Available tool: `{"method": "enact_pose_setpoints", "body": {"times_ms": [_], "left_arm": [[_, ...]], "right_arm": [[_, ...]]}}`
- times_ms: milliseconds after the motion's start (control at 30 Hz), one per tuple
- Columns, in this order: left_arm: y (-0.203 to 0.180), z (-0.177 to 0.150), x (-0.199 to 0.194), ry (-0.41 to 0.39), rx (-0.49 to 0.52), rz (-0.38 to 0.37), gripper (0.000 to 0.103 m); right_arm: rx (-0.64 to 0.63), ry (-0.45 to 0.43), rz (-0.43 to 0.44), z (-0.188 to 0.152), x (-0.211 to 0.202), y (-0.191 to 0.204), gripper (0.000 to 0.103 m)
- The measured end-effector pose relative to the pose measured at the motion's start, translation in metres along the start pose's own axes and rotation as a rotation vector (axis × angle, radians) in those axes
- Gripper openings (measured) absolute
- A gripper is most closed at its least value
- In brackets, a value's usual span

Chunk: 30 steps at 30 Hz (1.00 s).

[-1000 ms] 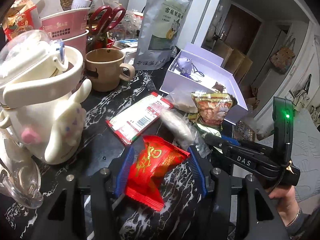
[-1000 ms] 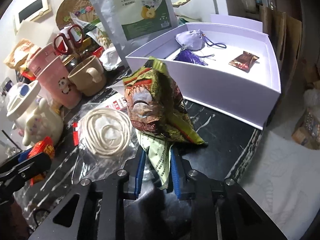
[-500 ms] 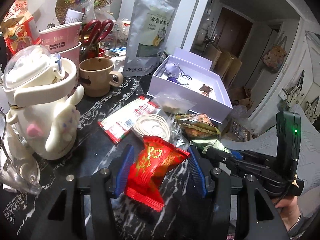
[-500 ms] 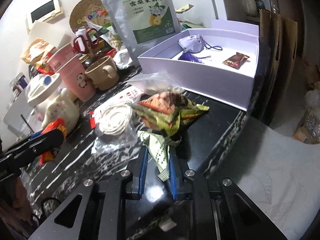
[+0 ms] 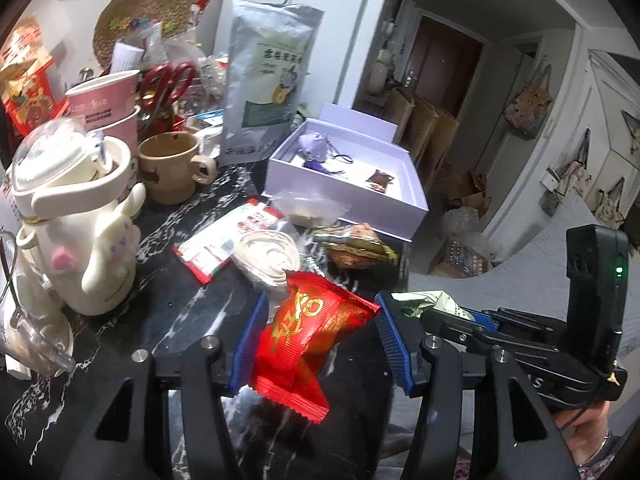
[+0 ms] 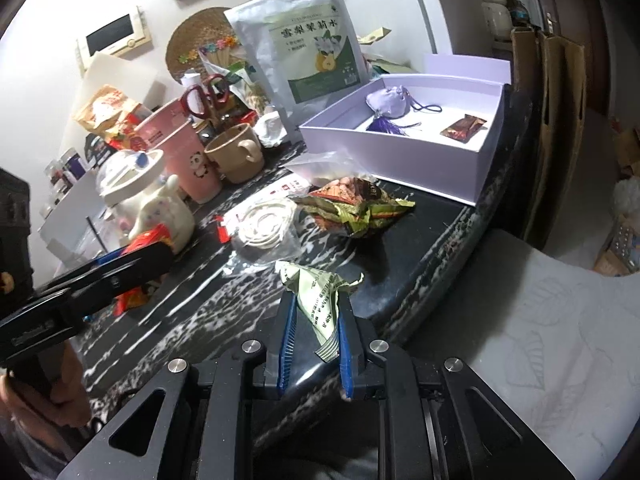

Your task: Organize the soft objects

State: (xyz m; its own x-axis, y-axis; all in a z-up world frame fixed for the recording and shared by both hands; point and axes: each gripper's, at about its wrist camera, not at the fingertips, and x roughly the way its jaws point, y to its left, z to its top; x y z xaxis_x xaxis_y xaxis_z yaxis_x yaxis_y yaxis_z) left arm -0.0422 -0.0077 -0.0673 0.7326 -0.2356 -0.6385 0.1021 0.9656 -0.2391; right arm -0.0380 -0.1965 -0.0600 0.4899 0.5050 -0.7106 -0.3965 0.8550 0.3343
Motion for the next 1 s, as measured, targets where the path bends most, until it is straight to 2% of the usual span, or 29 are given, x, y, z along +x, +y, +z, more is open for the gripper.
{"method": "enact_pose_setpoints", "body": {"times_ms": [233, 467, 667, 1000], "left_arm": [[-0.022, 0.010, -0.007, -0.037, 0.056, -0.041, 0.055], [-0.050, 0.033, -0.012, -0.091, 0.116, -0.088, 0.055], [-0.069, 0.058, -0.009, -0.126, 0.164, -0.116, 0.055], [-0.086, 0.104, -0.003, -0.204, 0.228, -0.114, 0.055]], "right_arm": [[-0.011, -0.041, -0.026, -0.004, -0.036, 0.002, 0.019], [-0.012, -0.120, -0.053, 0.005, -0.071, -0.003, 0.019], [-0.032, -0.188, -0.087, 0.024, -0.093, -0.008, 0.019], [-0.059, -0.282, -0.131, 0.066, -0.112, -0.023, 0.019]]}}
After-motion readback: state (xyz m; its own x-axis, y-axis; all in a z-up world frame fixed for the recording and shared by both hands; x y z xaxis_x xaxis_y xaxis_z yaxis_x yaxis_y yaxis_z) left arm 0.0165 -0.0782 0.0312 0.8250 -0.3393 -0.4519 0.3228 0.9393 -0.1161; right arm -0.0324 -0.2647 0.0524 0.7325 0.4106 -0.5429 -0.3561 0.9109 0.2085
